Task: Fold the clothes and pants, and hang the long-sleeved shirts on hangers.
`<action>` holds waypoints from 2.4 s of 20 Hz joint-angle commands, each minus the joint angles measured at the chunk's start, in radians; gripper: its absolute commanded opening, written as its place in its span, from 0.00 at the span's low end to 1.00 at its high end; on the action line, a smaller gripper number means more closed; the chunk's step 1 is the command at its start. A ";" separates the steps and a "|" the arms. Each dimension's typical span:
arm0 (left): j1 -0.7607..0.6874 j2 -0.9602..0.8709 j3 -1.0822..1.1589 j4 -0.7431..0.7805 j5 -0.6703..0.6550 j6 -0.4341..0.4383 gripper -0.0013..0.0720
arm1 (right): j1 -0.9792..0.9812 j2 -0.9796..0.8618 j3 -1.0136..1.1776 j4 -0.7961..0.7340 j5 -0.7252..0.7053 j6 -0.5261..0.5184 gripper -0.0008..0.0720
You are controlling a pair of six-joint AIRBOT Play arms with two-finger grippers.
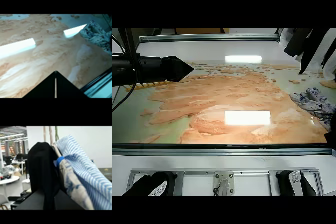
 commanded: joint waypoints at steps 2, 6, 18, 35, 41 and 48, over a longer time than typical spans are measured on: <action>0.000 0.000 0.000 0.003 0.000 0.002 0.04 | 0.000 0.041 -0.013 0.000 -0.034 -0.001 0.05; 0.000 0.000 0.000 0.004 0.000 0.029 0.04 | 0.000 0.061 -0.013 0.001 -0.051 -0.003 0.06; 0.000 0.000 0.000 0.003 0.000 0.043 0.04 | 0.000 0.175 -0.013 0.001 0.268 0.156 0.84; -0.001 0.063 -0.297 -0.007 0.246 0.042 0.04 | 1.329 -0.101 -0.191 -0.587 1.173 0.495 0.58; 0.000 0.063 -0.312 -0.005 0.248 0.042 0.04 | 1.440 -0.183 -0.191 -0.583 1.178 0.495 0.22; 0.000 0.063 -0.312 -0.005 0.248 0.042 0.04 | 1.440 -0.183 -0.191 -0.583 1.178 0.495 0.06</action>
